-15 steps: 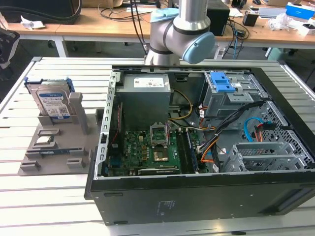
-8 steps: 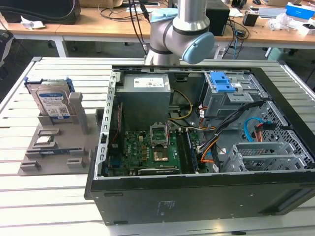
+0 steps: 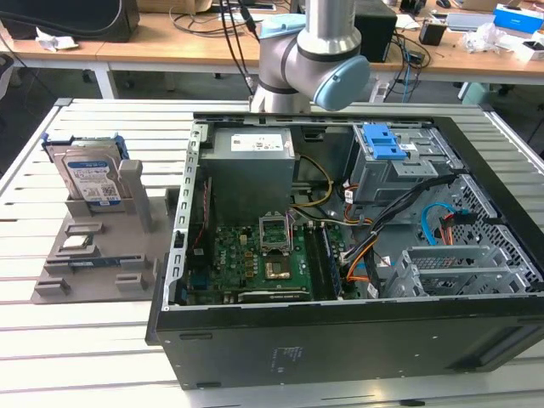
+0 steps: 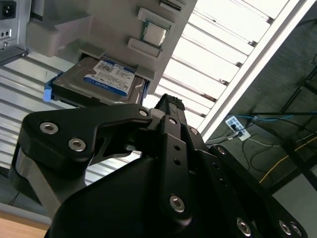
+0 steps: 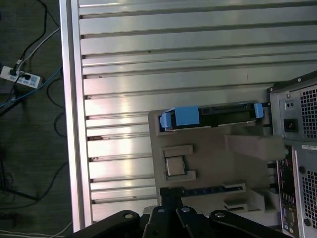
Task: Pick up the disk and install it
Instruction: 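Reach for the disk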
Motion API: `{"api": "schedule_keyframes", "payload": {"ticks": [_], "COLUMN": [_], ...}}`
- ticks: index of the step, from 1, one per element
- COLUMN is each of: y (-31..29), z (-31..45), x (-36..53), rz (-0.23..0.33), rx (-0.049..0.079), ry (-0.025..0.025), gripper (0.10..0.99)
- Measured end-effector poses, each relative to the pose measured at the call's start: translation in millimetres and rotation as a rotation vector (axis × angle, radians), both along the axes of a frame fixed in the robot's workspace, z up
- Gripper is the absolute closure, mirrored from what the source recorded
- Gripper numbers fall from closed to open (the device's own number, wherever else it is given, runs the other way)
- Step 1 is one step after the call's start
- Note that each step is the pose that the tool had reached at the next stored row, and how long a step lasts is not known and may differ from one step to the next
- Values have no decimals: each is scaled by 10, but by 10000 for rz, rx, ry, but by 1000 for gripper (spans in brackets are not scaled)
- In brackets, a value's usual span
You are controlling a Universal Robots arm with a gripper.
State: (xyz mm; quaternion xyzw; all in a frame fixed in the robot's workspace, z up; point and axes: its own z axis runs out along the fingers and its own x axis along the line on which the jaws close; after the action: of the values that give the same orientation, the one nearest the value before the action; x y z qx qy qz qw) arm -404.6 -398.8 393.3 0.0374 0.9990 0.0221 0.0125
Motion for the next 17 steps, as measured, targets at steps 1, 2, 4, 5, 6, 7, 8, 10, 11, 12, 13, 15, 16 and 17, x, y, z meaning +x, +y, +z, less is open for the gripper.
{"api": "schedule_keyframes", "payload": {"ticks": [1, 2, 4, 5, 6, 7, 8, 10, 11, 12, 13, 15, 16, 17], "y": [0, 0, 0, 2, 5, 7, 14, 30, 48, 76, 104, 149, 183, 203], "z": [0, 0, -1, -1, -2, -2, -6, -11, -16, -21, -26, -32, -36, -37], "x": [-11, -22, -28, -29, -24, -14, 33, 63, 79, 96, 114, 144, 165, 177], "rz": [0, 0, 2, 1, 0, -1, 0, -1, 0, 1, 0, -1, 0, -1], "rx": [1, 0, 1, 0, -1, -8, -34, -84, -128, -182, -222, -273, -304, -318], "ry": [0, 0, -1, -1, 0, 0, 1, 2, 2, 3, 3, 7, 9, 13], "gripper": [980, 980, 980, 980, 980, 980, 980, 980, 980, 980, 980, 980, 980, 980]}}
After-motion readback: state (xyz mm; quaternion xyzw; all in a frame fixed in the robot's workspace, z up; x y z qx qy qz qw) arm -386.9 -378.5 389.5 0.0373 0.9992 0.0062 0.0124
